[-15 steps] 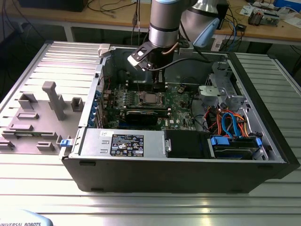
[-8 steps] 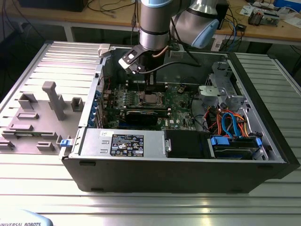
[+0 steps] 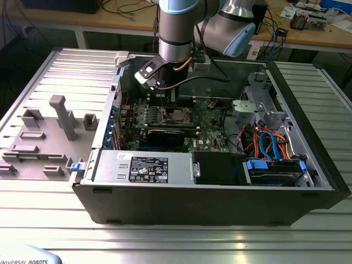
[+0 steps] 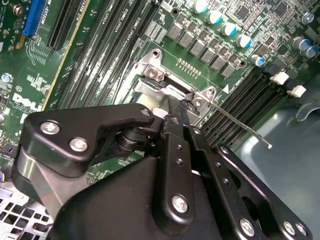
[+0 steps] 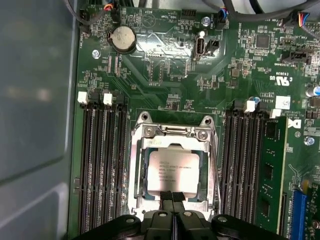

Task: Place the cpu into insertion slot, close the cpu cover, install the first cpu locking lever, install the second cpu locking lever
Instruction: 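Close the cpu cover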

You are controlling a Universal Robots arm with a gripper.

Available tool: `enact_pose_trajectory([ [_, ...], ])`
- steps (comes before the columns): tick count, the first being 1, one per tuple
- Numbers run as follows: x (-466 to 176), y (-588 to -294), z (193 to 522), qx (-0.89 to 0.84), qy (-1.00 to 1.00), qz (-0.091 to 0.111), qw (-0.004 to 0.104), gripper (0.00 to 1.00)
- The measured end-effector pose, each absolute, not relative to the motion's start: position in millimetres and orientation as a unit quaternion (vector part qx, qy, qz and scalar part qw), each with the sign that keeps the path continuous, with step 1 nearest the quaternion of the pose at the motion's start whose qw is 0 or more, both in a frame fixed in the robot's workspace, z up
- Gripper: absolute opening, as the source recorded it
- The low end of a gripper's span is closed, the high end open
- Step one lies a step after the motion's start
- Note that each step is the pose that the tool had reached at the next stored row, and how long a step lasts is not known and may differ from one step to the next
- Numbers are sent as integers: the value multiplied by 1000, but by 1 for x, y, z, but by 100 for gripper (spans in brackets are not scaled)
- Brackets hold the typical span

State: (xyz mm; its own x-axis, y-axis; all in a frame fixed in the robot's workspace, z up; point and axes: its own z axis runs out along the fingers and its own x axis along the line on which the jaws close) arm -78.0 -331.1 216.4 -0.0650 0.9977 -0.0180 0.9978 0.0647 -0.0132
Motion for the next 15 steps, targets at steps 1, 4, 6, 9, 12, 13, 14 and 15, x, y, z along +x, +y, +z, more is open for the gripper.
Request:
enact_pose_trajectory([
  [1, -78, -331, 216, 684, 730, -11, 2, 11],
  [4, -78, -331, 216, 684, 730, -11, 2, 11],
  [6, -78, -331, 216, 684, 730, -11, 2, 11],
  [9, -78, -331, 216, 684, 730, -11, 2, 11],
  [12, -79, -331, 216, 684, 730, -11, 2, 11],
  [13, -79, -331, 215, 684, 730, -11, 2, 11],
  [14, -79, -331, 215, 684, 730, -11, 2, 11],
  [15, -79, -331, 214, 684, 730, -11, 2, 11],
])
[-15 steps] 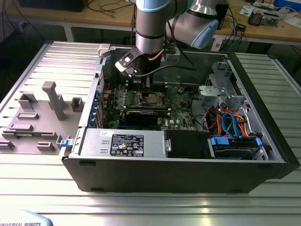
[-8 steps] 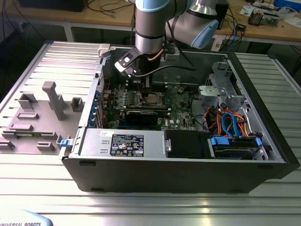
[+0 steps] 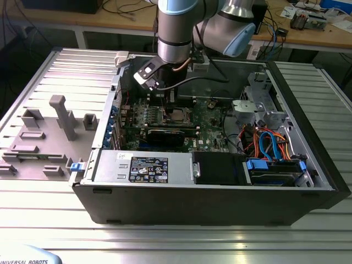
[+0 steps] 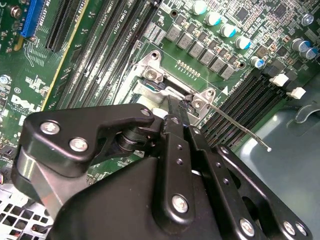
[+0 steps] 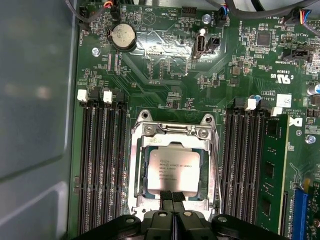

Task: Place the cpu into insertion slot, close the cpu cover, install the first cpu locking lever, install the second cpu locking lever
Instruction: 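Close the cpu cover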

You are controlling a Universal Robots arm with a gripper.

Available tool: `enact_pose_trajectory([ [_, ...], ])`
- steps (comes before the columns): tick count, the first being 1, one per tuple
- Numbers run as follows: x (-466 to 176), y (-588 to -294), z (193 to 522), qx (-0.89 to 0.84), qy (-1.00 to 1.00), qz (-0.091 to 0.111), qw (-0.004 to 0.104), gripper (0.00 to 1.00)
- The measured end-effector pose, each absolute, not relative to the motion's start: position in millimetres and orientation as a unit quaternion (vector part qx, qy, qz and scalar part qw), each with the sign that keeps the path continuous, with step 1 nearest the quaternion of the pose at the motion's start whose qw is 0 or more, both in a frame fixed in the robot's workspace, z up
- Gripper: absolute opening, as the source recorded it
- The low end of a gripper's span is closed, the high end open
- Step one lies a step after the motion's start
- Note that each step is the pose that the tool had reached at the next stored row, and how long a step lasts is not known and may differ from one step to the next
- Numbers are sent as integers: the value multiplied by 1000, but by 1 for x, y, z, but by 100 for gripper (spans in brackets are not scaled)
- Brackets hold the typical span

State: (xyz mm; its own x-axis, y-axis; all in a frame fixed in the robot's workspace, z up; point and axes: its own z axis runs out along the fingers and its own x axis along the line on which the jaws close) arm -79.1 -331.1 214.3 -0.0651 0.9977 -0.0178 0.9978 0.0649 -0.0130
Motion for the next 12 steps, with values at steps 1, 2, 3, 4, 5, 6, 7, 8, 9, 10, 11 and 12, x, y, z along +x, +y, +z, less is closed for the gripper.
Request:
enact_pose_trajectory([
  [1, -79, -331, 213, 684, 730, -11, 2, 11],
  [2, -80, -331, 212, 684, 730, -11, 2, 11],
  [3, -80, -331, 211, 684, 730, -11, 2, 11],
  [4, -80, -331, 210, 684, 730, -11, 2, 11],
  [5, -80, -331, 209, 684, 730, -11, 2, 11],
  [6, -80, -331, 208, 684, 730, -11, 2, 11],
  [7, -80, -331, 207, 684, 730, -11, 2, 11],
  [8, -80, -331, 206, 684, 730, -11, 2, 11],
  [9, -80, -331, 206, 684, 730, -11, 2, 11],
  [10, -80, -331, 206, 684, 730, -11, 2, 11],
  [11, -80, -331, 206, 684, 730, -11, 2, 11],
  [12, -80, -331, 206, 684, 730, -11, 2, 11],
])
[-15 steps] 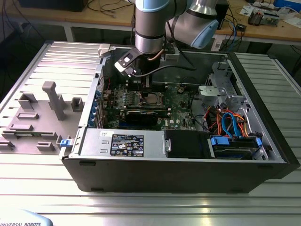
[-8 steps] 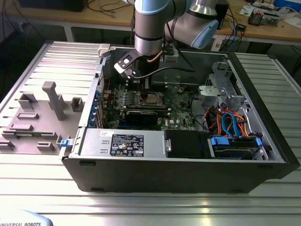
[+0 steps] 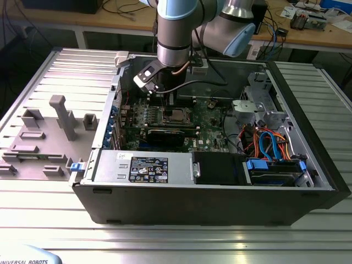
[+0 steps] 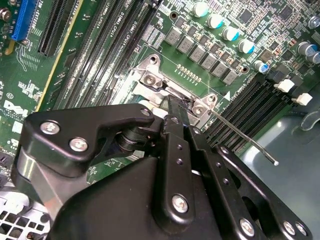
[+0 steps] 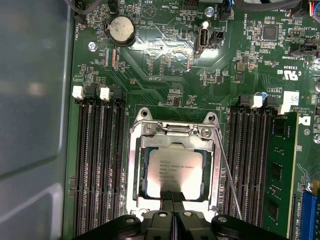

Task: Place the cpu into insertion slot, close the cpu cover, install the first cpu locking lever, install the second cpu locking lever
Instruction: 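Close the cpu cover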

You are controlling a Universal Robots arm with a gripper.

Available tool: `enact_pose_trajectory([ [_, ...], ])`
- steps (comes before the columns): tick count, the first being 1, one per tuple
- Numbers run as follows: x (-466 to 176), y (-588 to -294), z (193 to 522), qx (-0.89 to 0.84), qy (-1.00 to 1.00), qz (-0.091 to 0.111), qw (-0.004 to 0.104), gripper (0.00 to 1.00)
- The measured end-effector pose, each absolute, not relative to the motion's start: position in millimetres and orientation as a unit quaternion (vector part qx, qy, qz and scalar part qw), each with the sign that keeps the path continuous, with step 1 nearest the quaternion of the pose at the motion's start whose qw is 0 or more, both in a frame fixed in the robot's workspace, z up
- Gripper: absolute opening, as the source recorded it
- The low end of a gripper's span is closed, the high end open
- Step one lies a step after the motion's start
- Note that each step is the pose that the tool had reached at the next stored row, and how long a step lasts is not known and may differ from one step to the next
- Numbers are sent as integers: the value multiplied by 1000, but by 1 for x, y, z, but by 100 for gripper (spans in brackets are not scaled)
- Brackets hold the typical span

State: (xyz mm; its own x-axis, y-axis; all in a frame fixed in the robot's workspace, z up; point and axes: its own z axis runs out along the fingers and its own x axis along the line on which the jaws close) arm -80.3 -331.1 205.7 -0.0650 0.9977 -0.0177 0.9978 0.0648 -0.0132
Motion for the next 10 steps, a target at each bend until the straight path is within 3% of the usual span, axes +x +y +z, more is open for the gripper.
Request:
enact_pose_trajectory([
  [10, -80, -331, 212, 684, 730, -11, 2, 11],
])
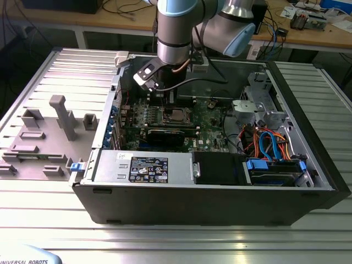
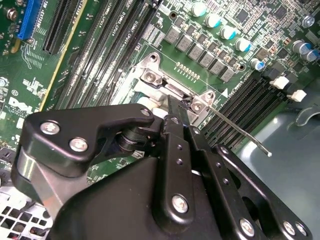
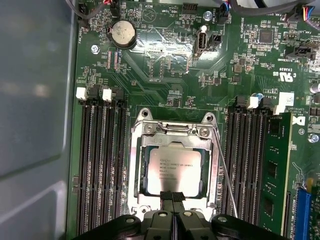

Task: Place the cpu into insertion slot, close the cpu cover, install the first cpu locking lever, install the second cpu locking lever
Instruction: 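Close the cpu cover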

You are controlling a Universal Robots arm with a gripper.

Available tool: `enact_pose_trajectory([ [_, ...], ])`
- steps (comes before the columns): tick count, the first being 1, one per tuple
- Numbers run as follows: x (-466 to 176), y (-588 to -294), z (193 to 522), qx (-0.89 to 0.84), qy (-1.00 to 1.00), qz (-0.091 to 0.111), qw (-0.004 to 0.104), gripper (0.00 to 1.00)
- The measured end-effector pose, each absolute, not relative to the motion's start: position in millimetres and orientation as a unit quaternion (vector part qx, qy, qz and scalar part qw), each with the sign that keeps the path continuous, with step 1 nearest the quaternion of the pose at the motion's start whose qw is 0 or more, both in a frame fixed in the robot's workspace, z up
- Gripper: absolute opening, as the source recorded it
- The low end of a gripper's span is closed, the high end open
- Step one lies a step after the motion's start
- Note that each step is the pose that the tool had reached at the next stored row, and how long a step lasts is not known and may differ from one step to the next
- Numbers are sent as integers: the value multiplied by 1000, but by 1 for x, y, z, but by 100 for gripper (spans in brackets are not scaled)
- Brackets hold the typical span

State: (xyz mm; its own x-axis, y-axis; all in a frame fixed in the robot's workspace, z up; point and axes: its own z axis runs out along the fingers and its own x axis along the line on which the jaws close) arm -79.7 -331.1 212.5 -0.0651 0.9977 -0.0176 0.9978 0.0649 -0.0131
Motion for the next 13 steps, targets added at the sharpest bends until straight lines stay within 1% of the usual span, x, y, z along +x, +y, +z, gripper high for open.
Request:
enact_pose_trajectory([
  [13, -59, -331, 212, 684, 730, -11, 1, 11],
])
